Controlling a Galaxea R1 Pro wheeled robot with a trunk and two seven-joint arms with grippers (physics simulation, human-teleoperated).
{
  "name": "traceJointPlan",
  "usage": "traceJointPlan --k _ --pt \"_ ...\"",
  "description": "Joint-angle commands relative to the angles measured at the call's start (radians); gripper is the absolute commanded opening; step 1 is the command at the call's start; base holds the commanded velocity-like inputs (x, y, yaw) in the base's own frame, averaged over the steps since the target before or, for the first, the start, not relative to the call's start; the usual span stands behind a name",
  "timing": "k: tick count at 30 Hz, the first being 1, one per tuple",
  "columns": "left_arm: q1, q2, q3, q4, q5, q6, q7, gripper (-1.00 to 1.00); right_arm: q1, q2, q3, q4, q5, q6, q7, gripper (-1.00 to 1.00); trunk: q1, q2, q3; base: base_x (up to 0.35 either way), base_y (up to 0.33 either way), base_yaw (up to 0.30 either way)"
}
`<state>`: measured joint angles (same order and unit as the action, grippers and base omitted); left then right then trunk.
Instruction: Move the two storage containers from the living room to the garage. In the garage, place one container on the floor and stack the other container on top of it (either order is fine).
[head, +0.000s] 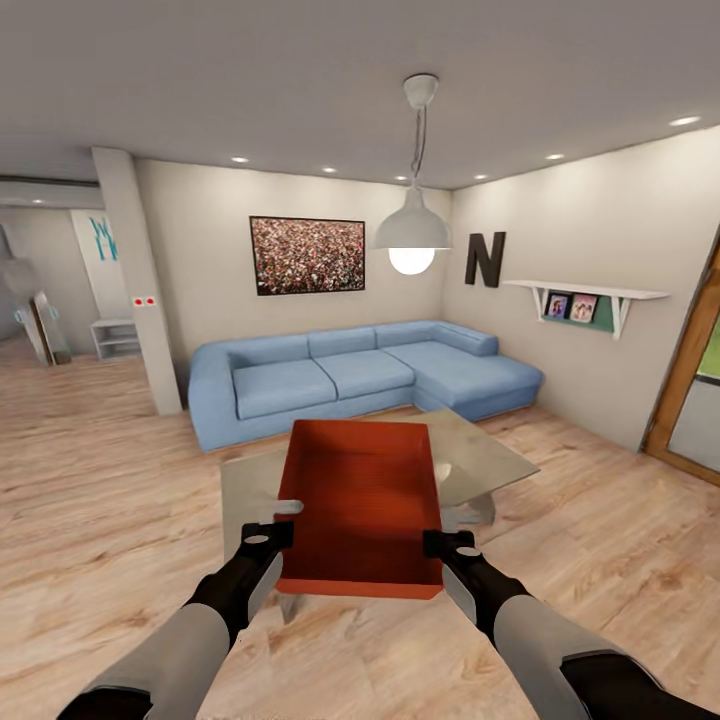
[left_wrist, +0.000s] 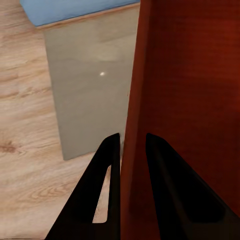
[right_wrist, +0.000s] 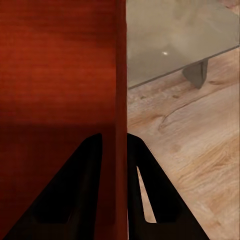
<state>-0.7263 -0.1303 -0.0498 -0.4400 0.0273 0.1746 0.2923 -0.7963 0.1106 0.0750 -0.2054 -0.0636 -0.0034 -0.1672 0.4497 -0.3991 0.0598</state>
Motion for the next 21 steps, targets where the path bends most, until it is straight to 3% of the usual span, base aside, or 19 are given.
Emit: traceJointPlan --k 1,21 --pt "-0.001 0.001 0.004 -0.005 -0.029 0.009 0.013 -1.00 0.000 -0.022 0.003 0.003 -0.007 -0.001 -0.008 -1.00 0.000 -0.001 0.000 0.000 0.000 0.300" --pt "-0.001 0.001 0.004 -0.005 -0.029 0.009 0.013 -1.00 0.000 -0.022 0.003 0.003 -0.007 -0.001 -0.007 -1.00 0.000 -0.001 0.000 0.000 0.000 0.300"
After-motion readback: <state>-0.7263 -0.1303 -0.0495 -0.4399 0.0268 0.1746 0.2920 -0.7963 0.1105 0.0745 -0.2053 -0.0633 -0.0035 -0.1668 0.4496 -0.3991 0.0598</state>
